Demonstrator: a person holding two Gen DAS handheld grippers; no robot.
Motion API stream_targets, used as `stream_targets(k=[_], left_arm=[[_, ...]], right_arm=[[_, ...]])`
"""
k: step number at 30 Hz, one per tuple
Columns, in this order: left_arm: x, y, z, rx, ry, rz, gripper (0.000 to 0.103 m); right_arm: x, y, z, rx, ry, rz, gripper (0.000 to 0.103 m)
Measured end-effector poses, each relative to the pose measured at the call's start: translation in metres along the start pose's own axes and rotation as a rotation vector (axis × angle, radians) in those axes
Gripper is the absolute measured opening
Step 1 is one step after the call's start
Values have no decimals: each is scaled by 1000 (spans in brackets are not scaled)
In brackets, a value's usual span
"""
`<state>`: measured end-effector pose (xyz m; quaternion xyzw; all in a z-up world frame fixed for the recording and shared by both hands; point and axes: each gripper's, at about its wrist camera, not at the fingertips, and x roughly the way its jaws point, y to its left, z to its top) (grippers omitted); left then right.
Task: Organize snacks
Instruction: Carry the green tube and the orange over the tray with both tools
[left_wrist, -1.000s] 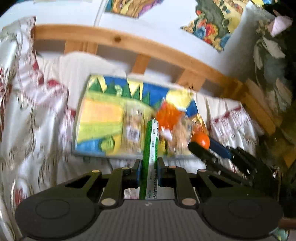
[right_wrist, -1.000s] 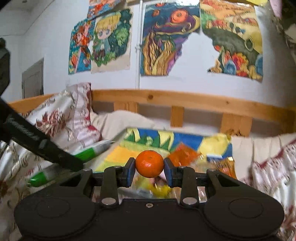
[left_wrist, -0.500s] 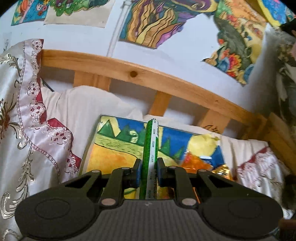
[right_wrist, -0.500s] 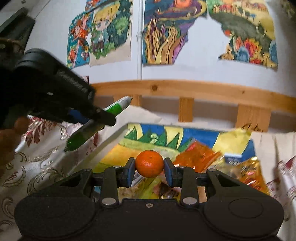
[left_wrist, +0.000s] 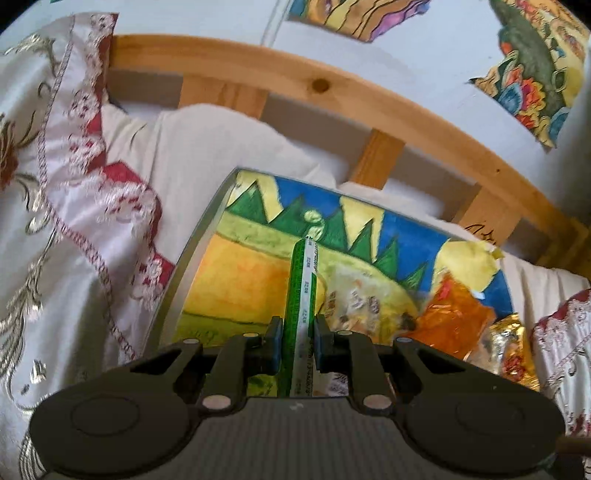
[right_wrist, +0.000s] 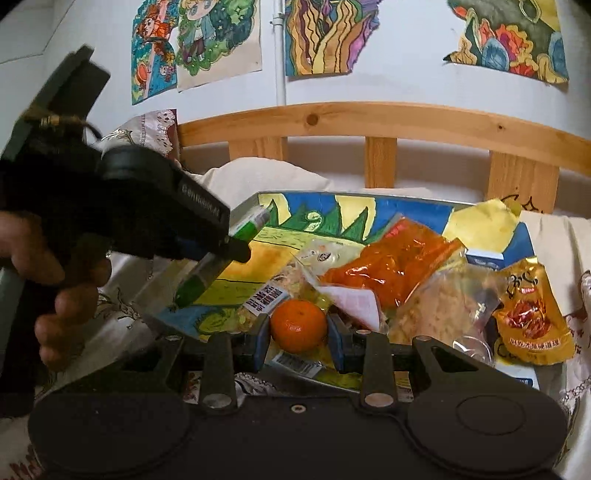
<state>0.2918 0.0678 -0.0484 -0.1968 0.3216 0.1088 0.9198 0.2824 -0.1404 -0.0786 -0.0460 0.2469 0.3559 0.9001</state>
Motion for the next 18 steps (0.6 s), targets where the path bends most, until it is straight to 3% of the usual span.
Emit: stream_targets(k=[18], left_arm=[[11,3,-14,-22,35,29,18]], right_arm=[[4,-4,-3,17,35,-3,36]])
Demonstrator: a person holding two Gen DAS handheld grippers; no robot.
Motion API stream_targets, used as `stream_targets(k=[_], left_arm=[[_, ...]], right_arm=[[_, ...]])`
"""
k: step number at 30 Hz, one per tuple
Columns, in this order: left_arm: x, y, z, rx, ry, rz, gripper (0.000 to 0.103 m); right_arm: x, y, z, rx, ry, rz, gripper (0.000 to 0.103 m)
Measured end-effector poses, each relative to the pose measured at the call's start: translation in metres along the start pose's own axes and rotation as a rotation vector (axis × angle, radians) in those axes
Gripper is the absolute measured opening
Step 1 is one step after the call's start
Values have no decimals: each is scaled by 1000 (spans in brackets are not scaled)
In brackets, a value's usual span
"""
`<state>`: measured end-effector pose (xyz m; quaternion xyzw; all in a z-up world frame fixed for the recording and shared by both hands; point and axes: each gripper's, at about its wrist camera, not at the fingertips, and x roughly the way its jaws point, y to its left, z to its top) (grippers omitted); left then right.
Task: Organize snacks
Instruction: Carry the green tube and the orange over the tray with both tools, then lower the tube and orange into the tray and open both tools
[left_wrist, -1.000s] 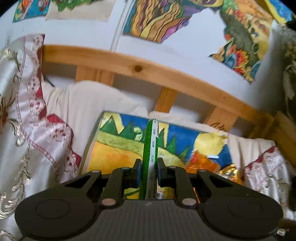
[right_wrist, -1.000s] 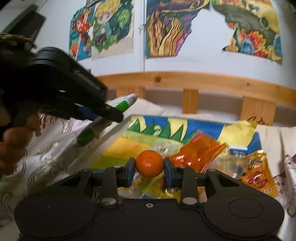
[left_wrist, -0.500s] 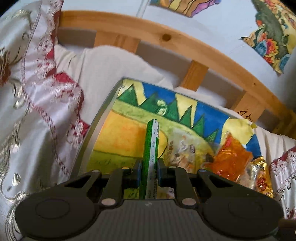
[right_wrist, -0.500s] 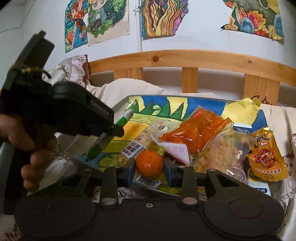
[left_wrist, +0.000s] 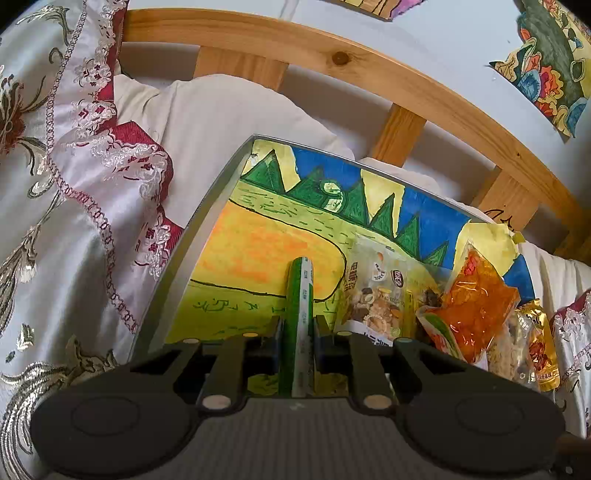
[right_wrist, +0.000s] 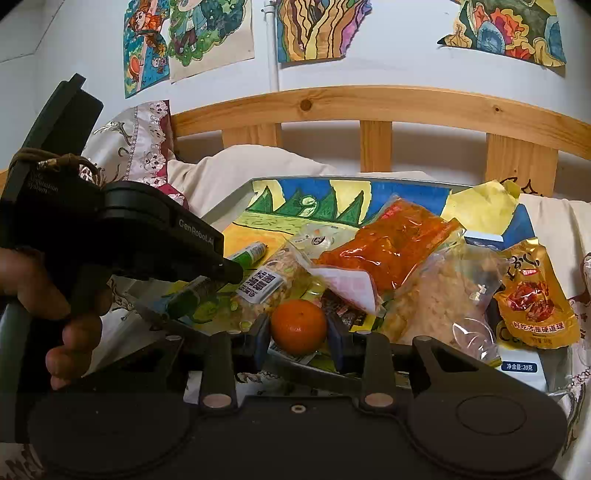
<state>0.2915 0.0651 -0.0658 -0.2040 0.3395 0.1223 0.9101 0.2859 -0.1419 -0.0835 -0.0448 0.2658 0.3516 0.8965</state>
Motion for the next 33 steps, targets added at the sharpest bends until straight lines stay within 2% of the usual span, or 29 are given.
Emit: stream_targets(k=[21,33], left_arm=[[20,-5,5,0,-2,31,18],[17,-6,3,8,-9,37,19]], right_arm=[[7,1,1,8,3,22,36],[8,0,-1,11,9,23,37]])
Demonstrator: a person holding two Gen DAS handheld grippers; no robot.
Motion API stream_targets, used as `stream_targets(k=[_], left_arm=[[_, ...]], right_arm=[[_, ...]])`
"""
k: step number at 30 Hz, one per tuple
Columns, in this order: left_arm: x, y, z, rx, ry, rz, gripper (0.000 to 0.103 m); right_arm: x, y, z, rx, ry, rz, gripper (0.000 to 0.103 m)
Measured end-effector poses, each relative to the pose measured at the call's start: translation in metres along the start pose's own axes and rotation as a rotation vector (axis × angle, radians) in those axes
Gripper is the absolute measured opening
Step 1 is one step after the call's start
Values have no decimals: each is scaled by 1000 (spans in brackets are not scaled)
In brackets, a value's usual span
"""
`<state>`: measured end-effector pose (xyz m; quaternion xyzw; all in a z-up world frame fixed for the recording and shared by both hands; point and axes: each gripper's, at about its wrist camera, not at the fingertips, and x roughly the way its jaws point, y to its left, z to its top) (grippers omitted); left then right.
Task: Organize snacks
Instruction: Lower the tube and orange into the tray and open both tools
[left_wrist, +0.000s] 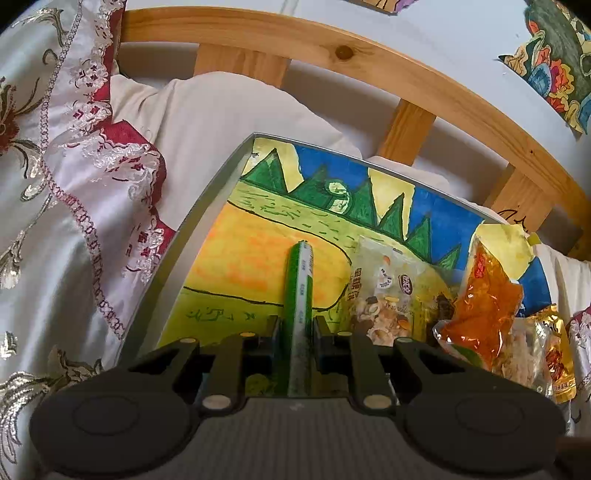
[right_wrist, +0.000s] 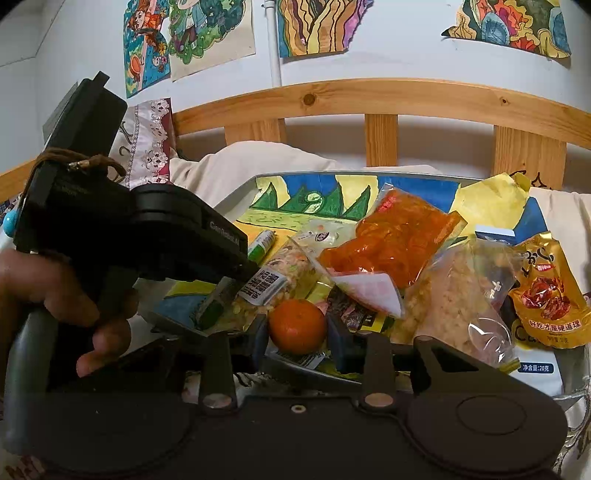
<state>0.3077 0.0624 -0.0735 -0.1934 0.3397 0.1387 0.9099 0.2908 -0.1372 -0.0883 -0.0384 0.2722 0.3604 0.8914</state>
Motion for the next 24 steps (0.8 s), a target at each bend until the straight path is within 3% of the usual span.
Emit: stream_targets(k=[9,13,16,20,24], left_arm=[[-5,3,-2,1,-15,-8,43],[-9,3,-3,-2,-33,-7,59],[-12,5,-3,-11,-37,-1,65],[-17,7,-2,-23,-62,6,83],[-23,6,0,-19,-76,1,88]], right_arm=[[-2,-1,-1,5,-10,-2,43],[-3,-1,-1,7,-19,-6,47],[-5,0,-1,6,-30,-13,53],[-10,-1,0,11,-54,-32,61],[-14,-2,1,23,-73,-40,70]])
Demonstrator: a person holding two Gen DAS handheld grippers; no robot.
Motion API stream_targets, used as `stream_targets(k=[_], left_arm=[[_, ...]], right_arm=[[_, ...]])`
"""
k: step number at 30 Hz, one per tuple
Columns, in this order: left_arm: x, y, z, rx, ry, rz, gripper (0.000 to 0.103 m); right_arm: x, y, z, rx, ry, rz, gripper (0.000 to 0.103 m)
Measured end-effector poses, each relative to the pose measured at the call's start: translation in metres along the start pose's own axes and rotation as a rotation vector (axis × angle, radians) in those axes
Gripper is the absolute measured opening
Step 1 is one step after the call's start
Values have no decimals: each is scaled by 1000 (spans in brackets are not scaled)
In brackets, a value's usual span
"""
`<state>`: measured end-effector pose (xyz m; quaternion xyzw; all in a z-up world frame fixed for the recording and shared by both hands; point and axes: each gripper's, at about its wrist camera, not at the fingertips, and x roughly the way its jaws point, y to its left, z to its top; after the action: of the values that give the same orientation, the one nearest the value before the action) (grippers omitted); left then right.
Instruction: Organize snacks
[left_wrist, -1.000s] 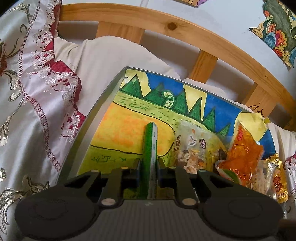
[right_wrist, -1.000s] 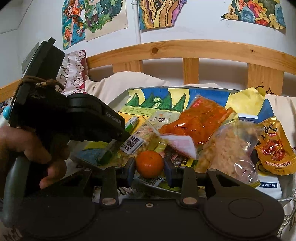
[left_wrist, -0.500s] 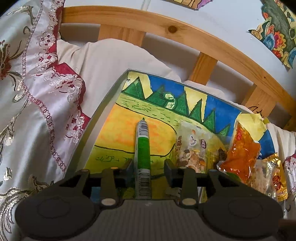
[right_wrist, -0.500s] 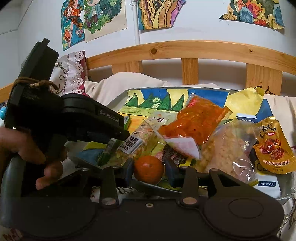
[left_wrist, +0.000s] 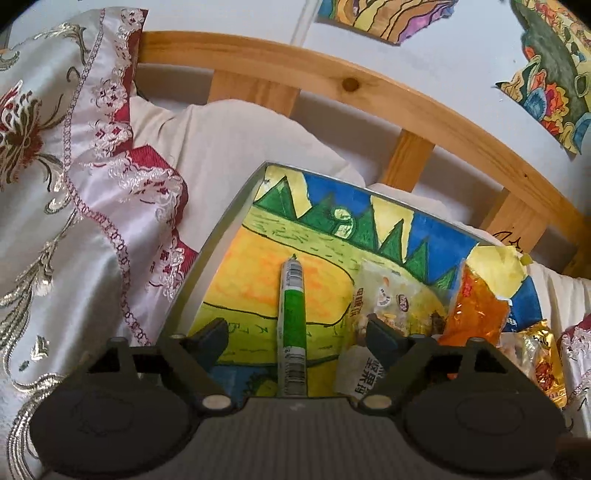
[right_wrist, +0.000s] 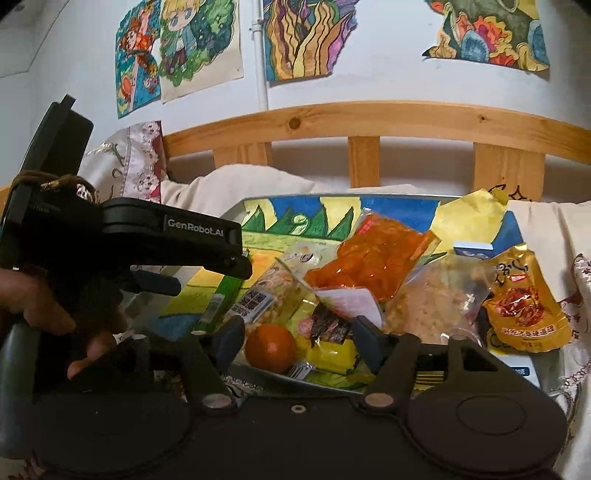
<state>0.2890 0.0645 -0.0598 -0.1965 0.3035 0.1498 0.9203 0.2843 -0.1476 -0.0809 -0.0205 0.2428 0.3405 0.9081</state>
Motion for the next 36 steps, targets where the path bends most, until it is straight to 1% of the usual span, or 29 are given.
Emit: stream_targets(k=[4,5,6,8,12,21,27,36], left_arm=[[-7,0,3,3,-25,3,96],[-9,0,3,1,-31,5,98],[-10,0,4,0,-36,7,99],[-14,1,5,-4,-46,11,101],[-20,3,7,-6,-65,20,102],[-41,4,8,23,-104,42,102],[-61,4,6,44,-127,50,102],[-87,5,-5,73,-154,57,102]], right_arm=[[-4,1,1,2,-15,-15,76],[-4,1,1,3,-20,-18,79],[-6,1,1,4,-26,-23,82],[-9,2,2,5,-40,-27,85],[-15,2,4,10,-66,-42,92],[-31,-6,11,45,-117,-98,100],[-45,-6,17,48,-146,-127,102],[-73,-5,22,56,-182,-178,102]])
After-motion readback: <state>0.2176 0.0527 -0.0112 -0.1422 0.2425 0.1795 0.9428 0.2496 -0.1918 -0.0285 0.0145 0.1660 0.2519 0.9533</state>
